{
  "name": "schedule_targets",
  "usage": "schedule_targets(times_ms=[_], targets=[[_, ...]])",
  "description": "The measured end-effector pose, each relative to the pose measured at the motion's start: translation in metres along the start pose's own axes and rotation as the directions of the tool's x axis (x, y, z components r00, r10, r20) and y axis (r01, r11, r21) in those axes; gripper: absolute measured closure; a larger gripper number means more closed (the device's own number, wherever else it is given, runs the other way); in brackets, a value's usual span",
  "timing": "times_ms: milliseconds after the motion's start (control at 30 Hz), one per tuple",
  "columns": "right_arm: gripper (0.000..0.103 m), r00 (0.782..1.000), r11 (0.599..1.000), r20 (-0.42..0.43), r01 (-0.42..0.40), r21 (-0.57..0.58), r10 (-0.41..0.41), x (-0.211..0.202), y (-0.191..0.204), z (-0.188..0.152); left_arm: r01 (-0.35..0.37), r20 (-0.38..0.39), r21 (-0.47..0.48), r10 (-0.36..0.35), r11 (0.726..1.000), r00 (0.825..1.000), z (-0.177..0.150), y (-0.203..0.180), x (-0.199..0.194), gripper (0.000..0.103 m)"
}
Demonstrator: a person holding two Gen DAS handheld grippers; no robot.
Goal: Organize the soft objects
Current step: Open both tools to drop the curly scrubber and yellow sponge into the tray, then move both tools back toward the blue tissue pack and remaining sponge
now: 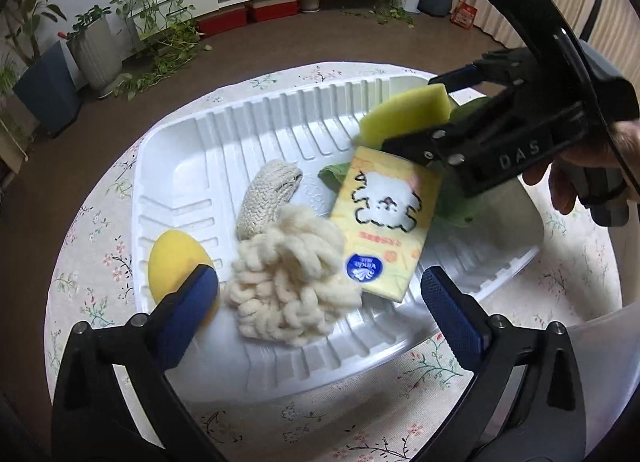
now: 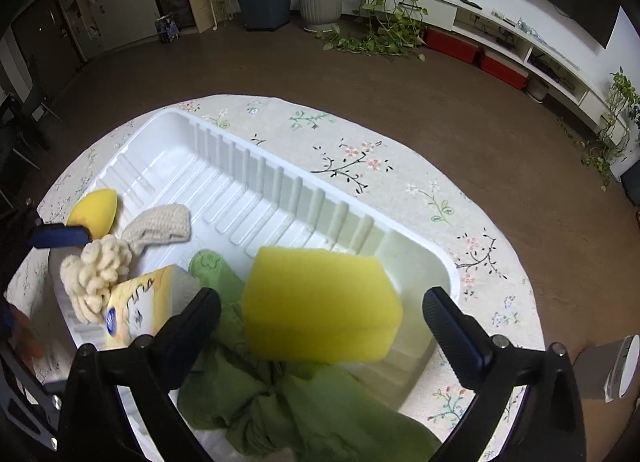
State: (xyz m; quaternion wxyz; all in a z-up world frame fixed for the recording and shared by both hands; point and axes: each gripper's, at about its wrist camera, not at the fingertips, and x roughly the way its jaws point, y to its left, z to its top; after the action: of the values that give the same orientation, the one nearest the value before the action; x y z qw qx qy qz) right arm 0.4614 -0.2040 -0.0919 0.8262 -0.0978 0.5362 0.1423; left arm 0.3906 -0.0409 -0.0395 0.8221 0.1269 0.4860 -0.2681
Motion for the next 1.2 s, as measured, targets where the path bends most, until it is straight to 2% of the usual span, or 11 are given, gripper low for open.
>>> schedule_targets(times_ms=[267, 400, 633, 867, 967, 1200], targets=[[0.000, 0.999, 0.999, 0.052, -0.004, 0.035, 0.002, -0.024, -0.007, 0.000, -0.019, -0.005, -0.017, 0.019, 1.000, 1.000, -0.001, 0.002, -0.003, 0.000], [0.000, 0.996, 0.999, 0.089, -0.015, 0.050, 0.010, -0.038, -0.012, 0.000, -0.003, -0.060, -0.036, 0.001, 0.999, 0.998, -0.012, 0.002, 0.001, 0.000], [0.000, 0.993, 0.998, 0.118, -0.012, 0.065, 0.005, -0.051, -0.017, -0.003, 0.053, -0.096, -0.128, -0.066, 0.990, 0.993, -0.025, 0.016, -0.005, 0.000], [0.000, 0.991, 0.997, 0.130, 0.001, 0.073, -0.010, -0.060, -0.020, -0.004, 0.047, -0.151, -0.149, -0.069, 0.988, 0.986, -0.032, 0.021, -0.014, 0.000], [0.000, 0.991, 0.997, 0.130, 0.005, 0.077, -0.015, -0.062, -0.023, -0.004, 0.076, -0.175, -0.170, -0.106, 0.983, 0.979, -0.035, 0.025, -0.017, 0.000], [0.000, 0.991, 0.997, 0.133, 0.019, 0.080, -0.030, -0.067, -0.030, -0.006, 0.097, -0.201, -0.172, -0.131, 0.980, 0.971, -0.047, 0.020, -0.024, 0.000]])
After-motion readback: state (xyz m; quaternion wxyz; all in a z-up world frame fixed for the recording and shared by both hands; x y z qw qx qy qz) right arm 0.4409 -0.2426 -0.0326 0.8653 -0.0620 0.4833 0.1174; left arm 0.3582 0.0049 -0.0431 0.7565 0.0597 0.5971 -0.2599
